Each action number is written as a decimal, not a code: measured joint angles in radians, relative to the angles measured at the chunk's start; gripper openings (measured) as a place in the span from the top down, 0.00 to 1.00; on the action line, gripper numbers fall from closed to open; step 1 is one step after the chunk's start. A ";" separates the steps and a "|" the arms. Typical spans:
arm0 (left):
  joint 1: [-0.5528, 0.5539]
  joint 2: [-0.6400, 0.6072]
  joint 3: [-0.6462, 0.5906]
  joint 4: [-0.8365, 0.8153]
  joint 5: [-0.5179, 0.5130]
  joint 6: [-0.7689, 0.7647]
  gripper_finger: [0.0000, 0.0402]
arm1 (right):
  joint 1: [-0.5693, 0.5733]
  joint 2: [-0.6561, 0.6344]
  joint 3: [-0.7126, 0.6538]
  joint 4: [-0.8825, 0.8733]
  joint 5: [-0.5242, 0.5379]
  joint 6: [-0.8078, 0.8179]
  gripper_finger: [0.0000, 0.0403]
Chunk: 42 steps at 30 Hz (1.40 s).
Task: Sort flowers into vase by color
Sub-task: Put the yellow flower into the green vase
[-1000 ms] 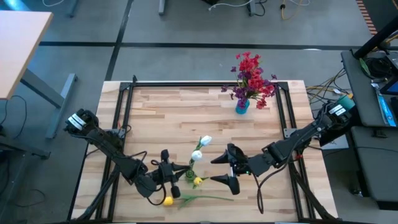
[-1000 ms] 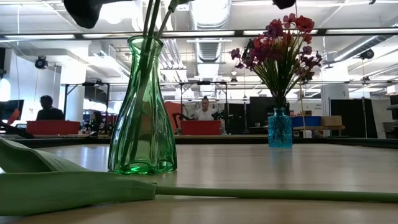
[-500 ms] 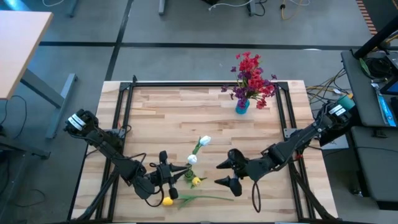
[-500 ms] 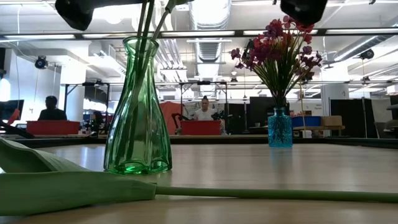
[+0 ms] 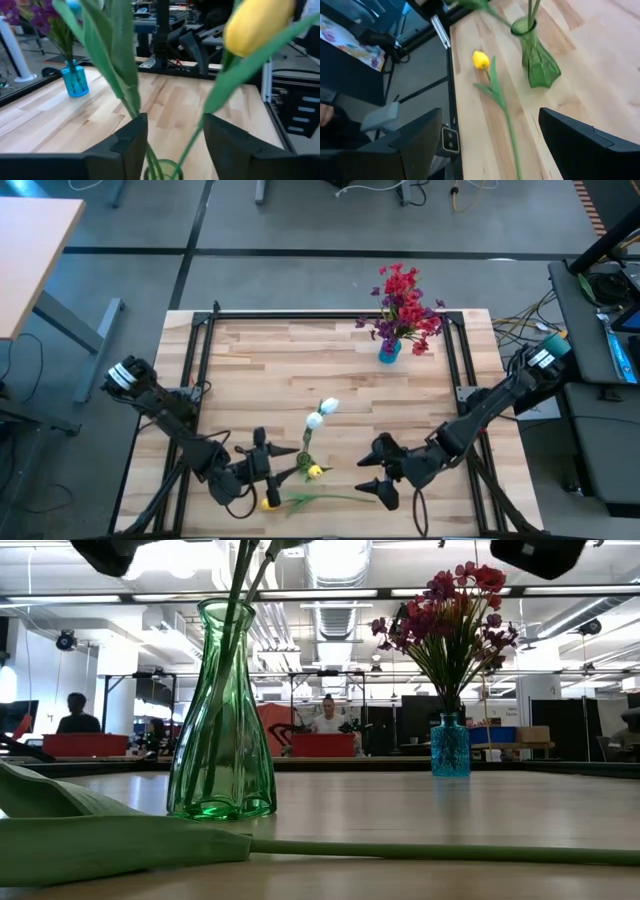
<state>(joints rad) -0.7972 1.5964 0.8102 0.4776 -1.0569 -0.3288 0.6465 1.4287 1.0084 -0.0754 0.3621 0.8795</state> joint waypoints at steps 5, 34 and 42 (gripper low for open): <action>-0.039 -0.032 0.000 -0.024 0.000 0.014 0.52 | 0.010 0.084 0.022 -0.030 0.004 0.003 0.20; -0.262 -0.267 0.000 -0.411 0.159 -0.335 0.52 | -0.013 0.805 0.688 -0.396 0.049 -0.219 0.62; -0.276 -0.218 0.000 -0.407 0.159 -0.363 0.52 | -0.038 0.865 0.731 -0.392 -0.020 -0.242 0.94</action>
<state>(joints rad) -1.0733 1.3789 0.8101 0.0709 -0.8976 -0.6914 0.6083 2.2936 1.7398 -0.4670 0.3421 0.6371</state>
